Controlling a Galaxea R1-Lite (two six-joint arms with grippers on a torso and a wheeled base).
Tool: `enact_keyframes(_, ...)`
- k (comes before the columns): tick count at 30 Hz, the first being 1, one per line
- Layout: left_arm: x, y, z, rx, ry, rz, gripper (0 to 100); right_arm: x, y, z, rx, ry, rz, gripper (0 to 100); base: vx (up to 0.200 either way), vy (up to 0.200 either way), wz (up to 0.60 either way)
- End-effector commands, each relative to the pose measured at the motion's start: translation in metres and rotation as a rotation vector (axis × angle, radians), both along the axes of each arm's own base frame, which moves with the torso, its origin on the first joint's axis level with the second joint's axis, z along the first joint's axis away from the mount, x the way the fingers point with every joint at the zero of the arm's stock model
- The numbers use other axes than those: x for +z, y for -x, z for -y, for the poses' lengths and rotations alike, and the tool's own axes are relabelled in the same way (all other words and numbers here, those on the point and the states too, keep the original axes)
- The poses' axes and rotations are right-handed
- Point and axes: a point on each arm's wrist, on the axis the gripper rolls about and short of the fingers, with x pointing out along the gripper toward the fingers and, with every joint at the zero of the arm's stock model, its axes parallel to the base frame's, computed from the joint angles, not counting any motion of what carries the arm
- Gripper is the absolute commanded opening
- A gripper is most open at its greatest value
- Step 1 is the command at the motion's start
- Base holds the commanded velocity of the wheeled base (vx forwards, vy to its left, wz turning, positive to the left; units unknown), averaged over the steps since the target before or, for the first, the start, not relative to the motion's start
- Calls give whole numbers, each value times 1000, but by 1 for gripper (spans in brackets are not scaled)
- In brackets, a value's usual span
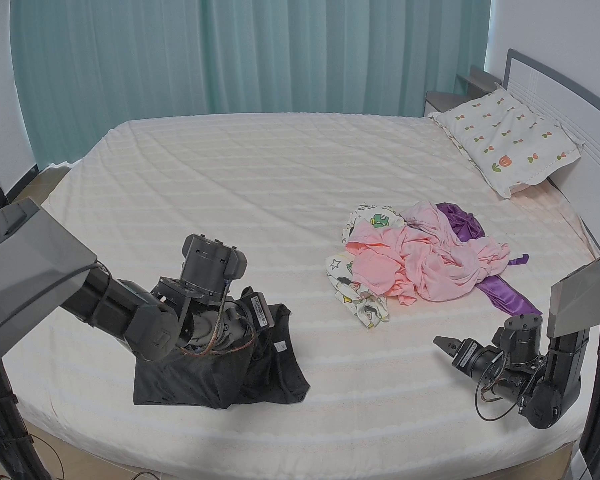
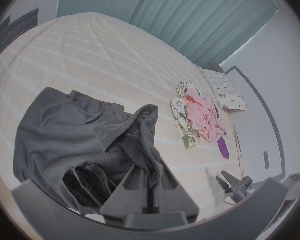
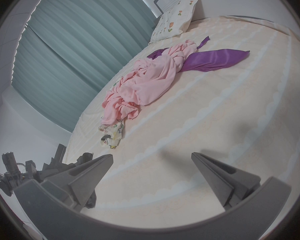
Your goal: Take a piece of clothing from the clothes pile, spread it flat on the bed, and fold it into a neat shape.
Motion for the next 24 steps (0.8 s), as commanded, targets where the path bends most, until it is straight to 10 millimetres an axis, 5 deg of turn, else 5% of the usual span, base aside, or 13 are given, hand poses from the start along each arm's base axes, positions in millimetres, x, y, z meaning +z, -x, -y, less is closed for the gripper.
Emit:
enact_keyframes(1, -17, -13, 9, 52, 6, -30, 0, 0, -1, -1, 2, -2, 10, 100, 0, 0, 0)
enact_keyframes(4, -23, -19, 12, 73, 25, -40, 0, 0, 0, -1, 3, -3, 8, 100, 0, 0, 0)
enact_keyframes(5, -23, -21, 12, 75, 29, -38, 100, 0, 0, -1, 4, -1, 8, 100, 0, 0, 0)
enact_keyframes(11, -22, -16, 17, 68, 45, -47, 100, -3, 0, -1, 3, 3, -3, 100, 0, 0, 0)
enact_keyframes(19, 25, -7, 6, 42, 129, 27, 100, -3, 1, -2, 8, 5, -6, 100, 0, 0, 0)
enact_keyframes(24, 12, 1, -19, 95, 100, -31, 100, -3, 2, -1, 8, 6, -9, 100, 0, 0, 0)
